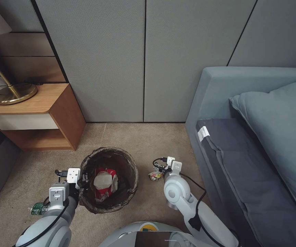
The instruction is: Pick up the trash bin, then pick up the garbage from the floor and place it into the trash bin.
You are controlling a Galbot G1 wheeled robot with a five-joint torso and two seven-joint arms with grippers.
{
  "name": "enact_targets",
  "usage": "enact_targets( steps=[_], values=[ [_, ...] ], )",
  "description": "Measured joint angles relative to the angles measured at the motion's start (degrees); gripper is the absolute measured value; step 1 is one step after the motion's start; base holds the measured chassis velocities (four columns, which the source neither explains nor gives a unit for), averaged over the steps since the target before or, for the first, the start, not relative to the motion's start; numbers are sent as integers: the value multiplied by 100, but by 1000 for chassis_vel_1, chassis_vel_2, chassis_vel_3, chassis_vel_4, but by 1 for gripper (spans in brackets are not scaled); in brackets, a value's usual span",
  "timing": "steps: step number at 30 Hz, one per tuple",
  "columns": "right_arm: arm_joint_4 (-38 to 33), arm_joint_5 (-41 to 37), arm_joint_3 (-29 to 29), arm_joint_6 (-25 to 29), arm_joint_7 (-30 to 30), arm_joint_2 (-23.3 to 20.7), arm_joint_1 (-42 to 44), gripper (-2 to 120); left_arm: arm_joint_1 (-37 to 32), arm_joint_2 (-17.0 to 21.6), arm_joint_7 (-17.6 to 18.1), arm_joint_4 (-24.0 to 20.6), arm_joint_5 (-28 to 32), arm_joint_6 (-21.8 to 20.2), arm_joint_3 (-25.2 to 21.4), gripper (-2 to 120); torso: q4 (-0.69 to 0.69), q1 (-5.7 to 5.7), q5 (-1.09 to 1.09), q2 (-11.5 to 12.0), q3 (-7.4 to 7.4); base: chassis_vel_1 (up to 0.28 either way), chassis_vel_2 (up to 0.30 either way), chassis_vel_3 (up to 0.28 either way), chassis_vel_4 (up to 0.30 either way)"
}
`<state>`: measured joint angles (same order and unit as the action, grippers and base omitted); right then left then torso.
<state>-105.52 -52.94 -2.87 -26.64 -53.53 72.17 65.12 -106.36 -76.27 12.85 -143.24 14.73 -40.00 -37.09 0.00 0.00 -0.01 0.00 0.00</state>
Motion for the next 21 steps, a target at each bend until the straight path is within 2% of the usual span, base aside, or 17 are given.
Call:
enact_targets(
  steps=[21],
  values=[
    [1433, -468, -121, -43, -410, 519, -848, 100, 66, 18, -4, 0, 31, -2, 3, 2, 0, 0, 0, 0, 0, 0, 0, 0, 0]
  ],
)
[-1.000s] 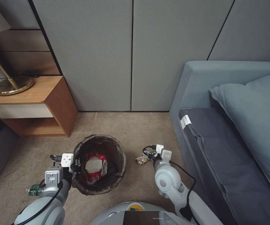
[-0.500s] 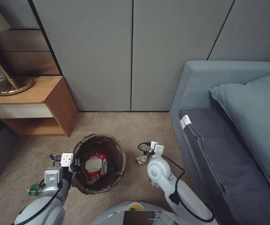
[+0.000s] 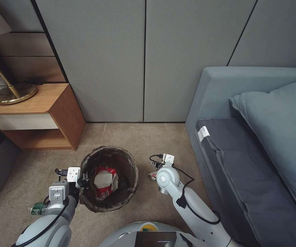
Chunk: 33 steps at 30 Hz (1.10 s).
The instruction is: Pick up the trash bin, then pick up the garbage from the floor and place it into the trash bin.
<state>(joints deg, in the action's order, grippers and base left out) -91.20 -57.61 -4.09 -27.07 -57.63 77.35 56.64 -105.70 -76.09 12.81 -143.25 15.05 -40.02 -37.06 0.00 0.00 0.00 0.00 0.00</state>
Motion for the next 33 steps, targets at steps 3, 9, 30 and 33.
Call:
enact_targets(
  steps=[3, 9, 30, 33],
  values=[
    [195, -42, 0, 12, -125, 90, -66, 100, 4, -8, 1, 0, 0, 0, 0, 2, 0, 0, 0, 0, 0, 0, 0, 0, 0],
    [443, -48, -31, 39, -191, 177, -157, 100, 5, -35, 5, 0, 1, -1, 7, 2, 0, 0, 0, 0, 0, 0, 0, 0, 0],
    [1328, 117, -25, 92, -117, 498, -543, 100, 30, -50, 9, 0, 21, -4, 15, 2, 0, 0, 0, 0, 0, 0, 0, 0, 0],
    [1411, 133, -17, 94, -94, 520, -562, 100, 30, -44, 9, 0, 28, -5, 16, 2, 0, 0, 0, 0, 0, 0, 0, 0, 0]
  ],
)
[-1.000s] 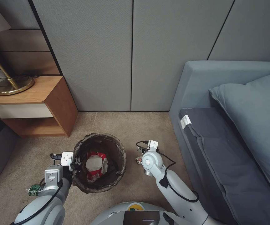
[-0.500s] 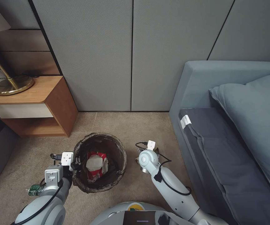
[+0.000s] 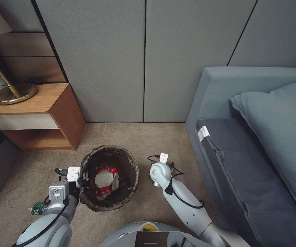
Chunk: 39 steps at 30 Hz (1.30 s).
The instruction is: Pick up the trash bin, then pick up the garbage from the floor and place it into the trash bin.
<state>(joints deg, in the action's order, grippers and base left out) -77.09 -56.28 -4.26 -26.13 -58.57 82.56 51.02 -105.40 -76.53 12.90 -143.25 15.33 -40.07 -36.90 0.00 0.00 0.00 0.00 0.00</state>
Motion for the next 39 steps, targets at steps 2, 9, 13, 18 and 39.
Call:
enact_targets(
  steps=[2, 9, 13, 18, 39],
  values=[
    [98, 5, 17, 3, 16, 34, -16, 100, -1, 8, 0, 0, 7, -1, 0, 2, 0, 0, 0, 0, 0, 0, 0, 0, 0],
    [429, 25, 91, 28, 60, 153, -79, 100, 0, -16, 3, 0, 10, -2, -2, 2, 0, 0, 0, 0, 0, 0, 0, 0, 0],
    [617, 92, 124, 53, 140, 174, -117, 100, -18, -23, 5, 0, 12, -2, -2, 2, 0, 0, 0, 0, 0, 0, 0, 0, 0],
    [724, 140, 137, 72, 211, 174, -132, 100, -11, -24, 6, 0, 12, -2, 14, 2, 0, 0, 0, 0, 0, 0, 0, 0, 0],
    [1109, 275, 205, 180, 426, 272, -163, 100, 5, -16, 10, 0, 9, 4, 5, 2, 0, 0, 0, 0, 0, 0, 0, 0, 0]
  ],
)
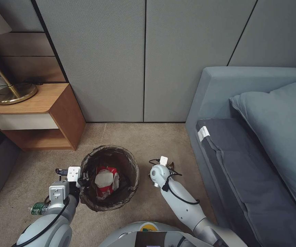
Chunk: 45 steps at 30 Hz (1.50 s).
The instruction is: Pick up the trash bin, then pick up the garbage from the floor and place it into the trash bin.
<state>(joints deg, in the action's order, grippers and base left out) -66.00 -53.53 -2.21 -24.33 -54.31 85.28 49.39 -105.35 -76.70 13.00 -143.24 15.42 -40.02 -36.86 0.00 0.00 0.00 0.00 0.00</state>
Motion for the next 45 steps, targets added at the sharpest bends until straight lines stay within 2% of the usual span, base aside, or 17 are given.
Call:
enact_targets(
  steps=[25, 27, 28, 30, 32, 33, 35, 37, 39, 41, 42, 45],
  values=[
    [69, 55, 8, 32, 41, -4, 68, 98, -13, -28, 6, 0, -28, 10, 2, 2, 0, 0, 0, 0, 0, 0, 0, 0, 0],
    [64, 63, 10, 41, 45, -1, 83, 91, -14, -28, 6, 0, -29, 12, 2, 2, 0, 0, 0, 0, 0, 0, 0, 0, 0],
    [64, 63, 10, 41, 45, -1, 83, 91, -14, -28, 6, 0, -29, 12, 2, 2, 0, 0, 0, 0, 0, 0, 0, 0, 0],
    [47, 63, 12, 41, 51, -5, 95, 79, -18, -28, 6, 0, -30, 12, 0, 2, 0, 0, 0, 0, 0, 0, 0, 0, 0],
    [38, 63, 12, 41, 55, -9, 100, 77, -18, -28, 6, 0, -30, 12, 0, 2, 0, 0, 0, 0, 0, 0, 0, 0, 0],
    [-2, 64, 10, 41, 65, -23, 120, 69, -18, -28, 6, 0, -31, 12, -1, 2, 0, 0, 0, 0, 0, 0, 0, 0, 0],
    [-36, 61, 5, 39, 68, -34, 133, 67, -16, -27, 6, 0, -31, 12, -1, 2, 0, 0, 0, 0, 0, 0, 0, 0, 0],
    [-84, 55, -6, 36, 68, -36, 163, 54, -9, -21, 6, 0, -37, 14, -1, 2, 0, 0, 0, 0, 0, 0, 0, 0, 0],
    [-85, 54, -7, 36, 68, -33, 167, 52, -7, -19, 6, 0, -37, 14, -2, 2, 0, 0, 0, 0, 0, 0, 0, 0, 0],
    [-86, 54, -7, 36, 72, -20, 171, 40, -5, -15, 7, 0, -37, 15, -2, 2, 0, 0, 0, 0, 0, 0, 0, 0, 0],
    [-86, 54, -7, 36, 72, -20, 171, 40, -5, -15, 7, 0, -37, 15, -2, 2, 0, 0, 0, 0, 0, 0, 0, 0, 0],
    [-79, 53, -4, 38, 97, -16, 165, 26, -3, -13, 6, 0, -38, 17, -7, 2, 0, 0, 0, 0, 0, 0, 0, 0, 0]
  ],
)
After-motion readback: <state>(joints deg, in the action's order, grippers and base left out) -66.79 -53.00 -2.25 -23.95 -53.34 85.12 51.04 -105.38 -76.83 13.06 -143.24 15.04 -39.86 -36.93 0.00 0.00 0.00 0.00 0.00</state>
